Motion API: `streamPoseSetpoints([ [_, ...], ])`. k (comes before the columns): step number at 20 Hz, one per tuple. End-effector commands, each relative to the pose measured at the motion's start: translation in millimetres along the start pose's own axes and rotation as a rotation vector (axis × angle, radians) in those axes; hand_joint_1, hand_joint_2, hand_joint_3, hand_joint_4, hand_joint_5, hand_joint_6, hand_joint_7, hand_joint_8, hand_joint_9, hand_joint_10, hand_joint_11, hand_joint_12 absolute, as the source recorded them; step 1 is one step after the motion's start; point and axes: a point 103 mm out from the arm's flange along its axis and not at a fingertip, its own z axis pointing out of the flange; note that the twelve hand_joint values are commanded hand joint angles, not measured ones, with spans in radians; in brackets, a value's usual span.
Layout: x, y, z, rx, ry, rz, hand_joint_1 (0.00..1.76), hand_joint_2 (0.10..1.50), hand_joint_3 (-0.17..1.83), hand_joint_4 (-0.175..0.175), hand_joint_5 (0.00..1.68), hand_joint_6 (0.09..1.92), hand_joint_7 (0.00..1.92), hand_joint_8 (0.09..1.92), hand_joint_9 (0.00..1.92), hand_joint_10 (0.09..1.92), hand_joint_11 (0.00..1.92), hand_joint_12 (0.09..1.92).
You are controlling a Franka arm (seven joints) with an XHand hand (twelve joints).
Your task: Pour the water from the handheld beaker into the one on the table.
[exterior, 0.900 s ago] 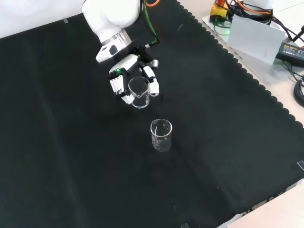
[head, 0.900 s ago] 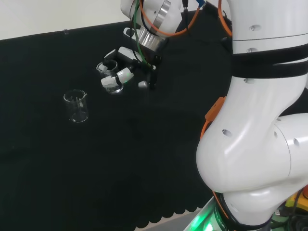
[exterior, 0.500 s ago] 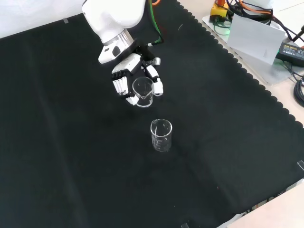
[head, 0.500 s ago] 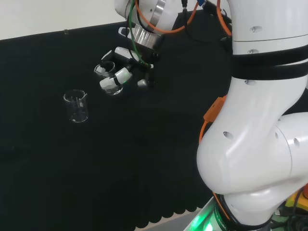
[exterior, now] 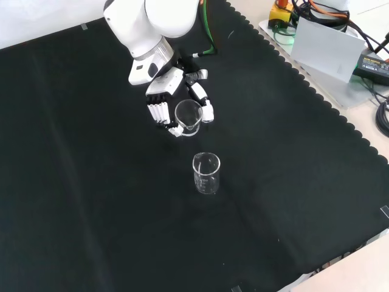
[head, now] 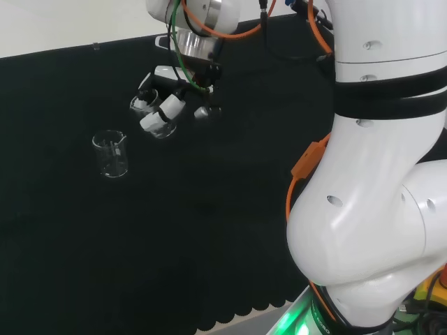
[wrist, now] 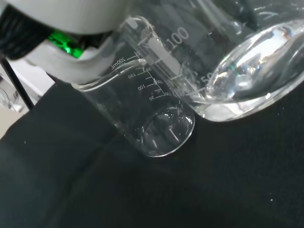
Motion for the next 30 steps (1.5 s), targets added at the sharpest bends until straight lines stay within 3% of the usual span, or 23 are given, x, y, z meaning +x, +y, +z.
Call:
streamPoseSetpoints([
  [1, 12, 8, -2, 0.094, -0.047, 0.004, 1.30, 0.59, 0.84, -0.175, 1.19, 0.87, 1.25, 0.84, 1.42, 0.75, 1.22, 0.85],
  [6, 19, 13, -1, 0.150, -0.108, 0.010, 1.30, 0.58, 0.85, -0.175, 1.19, 0.88, 1.25, 0.84, 1.42, 0.75, 1.22, 0.85],
  [13, 24, 17, 2, 0.203, -0.104, 0.020, 1.30, 0.56, 0.88, -0.175, 1.19, 0.90, 1.25, 0.86, 1.42, 0.77, 1.22, 0.85],
  [30, 44, 24, 10, 0.332, -0.227, 0.051, 1.30, 0.55, 0.91, -0.175, 1.18, 0.92, 1.25, 0.89, 1.42, 0.79, 1.21, 0.86],
])
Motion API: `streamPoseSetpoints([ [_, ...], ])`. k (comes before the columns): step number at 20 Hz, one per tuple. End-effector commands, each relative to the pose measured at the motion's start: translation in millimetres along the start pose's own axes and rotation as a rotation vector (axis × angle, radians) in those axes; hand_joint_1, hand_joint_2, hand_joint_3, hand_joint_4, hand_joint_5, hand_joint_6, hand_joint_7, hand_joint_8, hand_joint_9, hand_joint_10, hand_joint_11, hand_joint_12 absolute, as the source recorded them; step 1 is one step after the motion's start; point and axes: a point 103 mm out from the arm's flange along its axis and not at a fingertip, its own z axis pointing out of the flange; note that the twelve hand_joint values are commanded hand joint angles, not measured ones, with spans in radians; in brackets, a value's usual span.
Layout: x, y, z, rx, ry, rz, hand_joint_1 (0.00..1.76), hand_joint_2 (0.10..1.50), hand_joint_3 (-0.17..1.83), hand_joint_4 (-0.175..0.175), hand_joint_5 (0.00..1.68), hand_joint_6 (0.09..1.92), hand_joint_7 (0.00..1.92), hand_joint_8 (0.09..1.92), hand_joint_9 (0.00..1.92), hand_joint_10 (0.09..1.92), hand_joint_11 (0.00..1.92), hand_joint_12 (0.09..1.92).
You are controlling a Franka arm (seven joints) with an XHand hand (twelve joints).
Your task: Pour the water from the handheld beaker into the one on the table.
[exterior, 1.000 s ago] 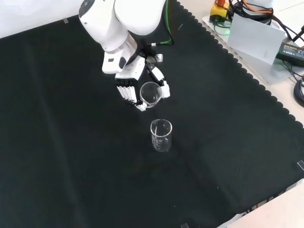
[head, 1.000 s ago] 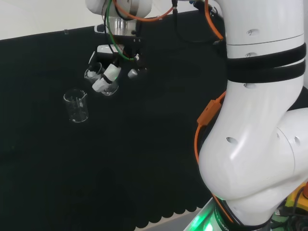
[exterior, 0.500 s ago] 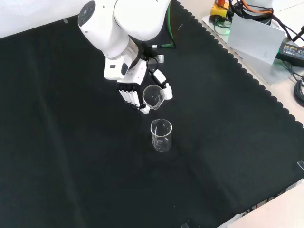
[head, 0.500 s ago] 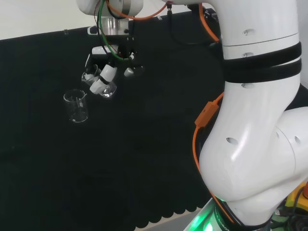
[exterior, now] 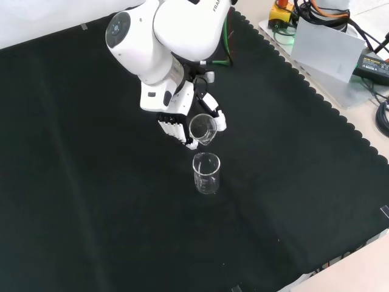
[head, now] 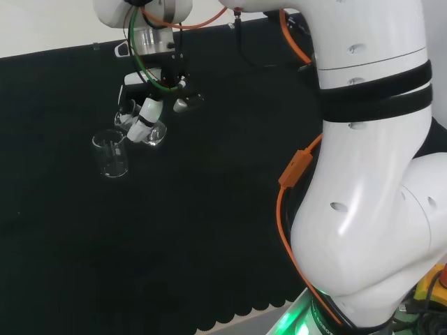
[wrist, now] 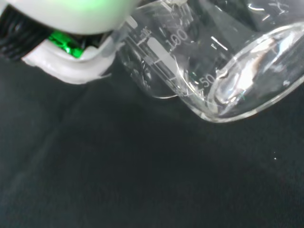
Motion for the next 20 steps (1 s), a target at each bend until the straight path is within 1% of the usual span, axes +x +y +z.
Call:
streamPoseSetpoints([
  [1, 6, 3, 0, 0.034, -0.033, 0.020, 1.30, 0.55, 0.91, -0.175, 1.18, 0.92, 1.25, 0.89, 1.42, 0.79, 1.21, 0.86],
  [7, 11, 4, -5, 0.073, -0.087, 0.043, 1.30, 0.55, 0.91, -0.175, 1.18, 0.93, 1.25, 0.89, 1.42, 0.79, 1.21, 0.86],
  [15, 15, 8, -14, 0.104, -0.152, 0.072, 1.30, 0.55, 0.92, -0.175, 1.18, 0.94, 1.24, 0.90, 1.42, 0.80, 1.21, 0.86],
  [20, 15, 7, -18, 0.118, -0.175, 0.088, 1.30, 0.55, 0.93, -0.175, 1.18, 0.94, 1.24, 0.91, 1.42, 0.80, 1.21, 0.86],
])
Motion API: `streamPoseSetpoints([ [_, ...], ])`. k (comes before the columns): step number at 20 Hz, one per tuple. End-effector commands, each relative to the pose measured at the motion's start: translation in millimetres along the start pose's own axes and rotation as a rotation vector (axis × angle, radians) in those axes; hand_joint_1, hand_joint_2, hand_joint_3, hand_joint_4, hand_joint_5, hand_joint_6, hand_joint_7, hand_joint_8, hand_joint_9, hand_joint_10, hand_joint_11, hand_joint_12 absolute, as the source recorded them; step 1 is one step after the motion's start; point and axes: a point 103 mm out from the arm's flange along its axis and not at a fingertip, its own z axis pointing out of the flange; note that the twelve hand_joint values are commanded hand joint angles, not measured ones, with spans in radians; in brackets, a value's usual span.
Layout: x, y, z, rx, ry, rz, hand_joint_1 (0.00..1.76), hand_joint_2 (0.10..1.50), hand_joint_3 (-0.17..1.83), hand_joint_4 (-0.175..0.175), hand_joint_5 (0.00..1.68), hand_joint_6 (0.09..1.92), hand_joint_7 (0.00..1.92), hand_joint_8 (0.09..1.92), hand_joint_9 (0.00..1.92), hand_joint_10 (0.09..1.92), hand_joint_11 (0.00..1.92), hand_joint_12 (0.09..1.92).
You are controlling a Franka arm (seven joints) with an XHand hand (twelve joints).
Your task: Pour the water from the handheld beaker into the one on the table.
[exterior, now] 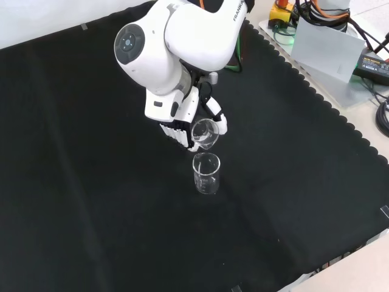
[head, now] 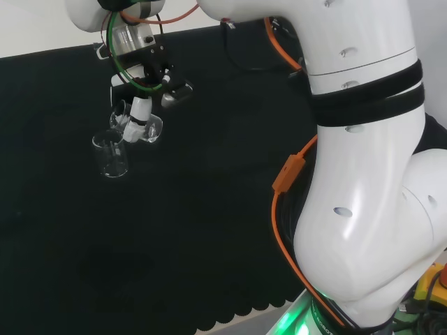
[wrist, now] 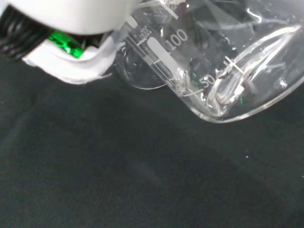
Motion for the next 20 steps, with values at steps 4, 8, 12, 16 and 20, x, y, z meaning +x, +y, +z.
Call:
streamPoseSetpoints([
  [4, 1.8, -0.8, -5.4, 0.035, -0.083, 0.035, 1.30, 0.55, 0.93, -0.175, 1.18, 0.95, 1.24, 0.91, 1.42, 0.81, 1.21, 0.86],
  [8, 4.6, 0.6, -7.3, 0.055, -0.119, 0.049, 1.30, 0.55, 0.93, -0.175, 1.18, 0.95, 1.24, 0.92, 1.42, 0.81, 1.21, 0.86],
  [12, 7.0, 1.9, -9.2, 0.077, -0.141, 0.058, 1.30, 0.54, 0.94, -0.175, 1.17, 0.96, 1.23, 0.93, 1.41, 0.82, 1.21, 0.86],
  [16, 7.5, 4.1, -9.9, 0.104, -0.155, 0.068, 1.30, 0.54, 0.95, -0.175, 1.17, 0.97, 1.23, 0.94, 1.41, 0.83, 1.21, 0.86],
  [20, 6.9, 6.5, -10.9, 0.142, -0.163, 0.076, 1.30, 0.54, 0.95, -0.175, 1.17, 0.97, 1.23, 0.94, 1.41, 0.84, 1.21, 0.86],
])
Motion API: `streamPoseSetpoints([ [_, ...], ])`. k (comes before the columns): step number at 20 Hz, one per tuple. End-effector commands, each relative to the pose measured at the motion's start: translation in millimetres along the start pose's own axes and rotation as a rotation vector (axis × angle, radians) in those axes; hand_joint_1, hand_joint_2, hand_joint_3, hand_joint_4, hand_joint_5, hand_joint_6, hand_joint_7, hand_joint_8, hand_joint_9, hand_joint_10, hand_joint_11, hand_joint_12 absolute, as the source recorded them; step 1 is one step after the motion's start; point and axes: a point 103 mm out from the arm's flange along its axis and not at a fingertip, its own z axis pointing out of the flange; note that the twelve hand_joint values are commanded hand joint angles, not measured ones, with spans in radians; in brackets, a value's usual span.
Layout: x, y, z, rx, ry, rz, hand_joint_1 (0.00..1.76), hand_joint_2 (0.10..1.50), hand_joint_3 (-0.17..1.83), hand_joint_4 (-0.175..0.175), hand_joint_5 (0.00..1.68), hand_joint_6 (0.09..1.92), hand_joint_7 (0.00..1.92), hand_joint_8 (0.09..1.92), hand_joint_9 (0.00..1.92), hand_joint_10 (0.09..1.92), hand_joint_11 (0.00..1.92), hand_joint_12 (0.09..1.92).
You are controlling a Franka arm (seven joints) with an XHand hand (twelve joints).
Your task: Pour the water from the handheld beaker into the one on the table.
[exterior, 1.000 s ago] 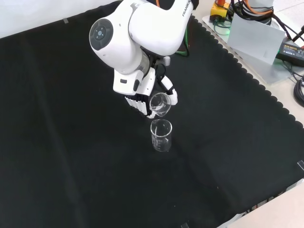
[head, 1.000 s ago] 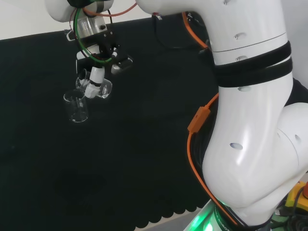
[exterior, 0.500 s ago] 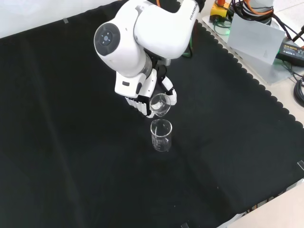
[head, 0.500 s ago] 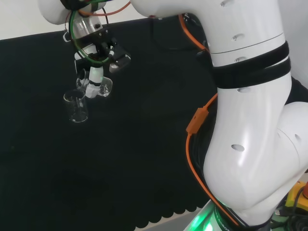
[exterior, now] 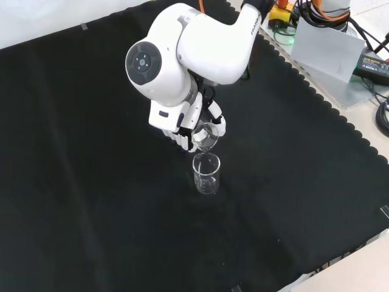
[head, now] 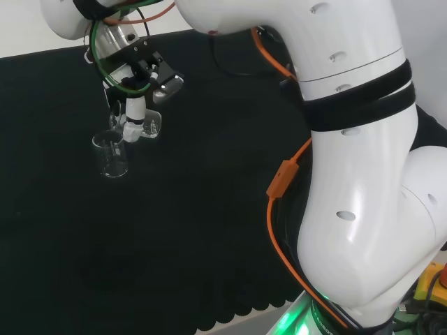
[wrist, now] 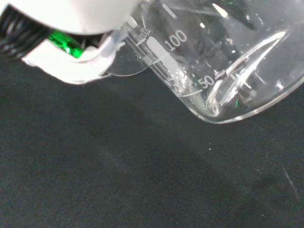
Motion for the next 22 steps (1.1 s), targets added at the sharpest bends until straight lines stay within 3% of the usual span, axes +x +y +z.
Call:
streamPoseSetpoints([
  [1, -1, 2, 1, 0.055, -0.015, 0.012, 1.30, 0.54, 0.95, -0.175, 1.17, 0.97, 1.23, 0.94, 1.41, 0.84, 1.21, 0.86],
  [22, 7, 6, -9, 0.185, -0.095, 0.053, 1.30, 0.54, 0.95, -0.175, 1.16, 0.99, 1.22, 0.96, 1.40, 0.85, 1.20, 0.86],
])
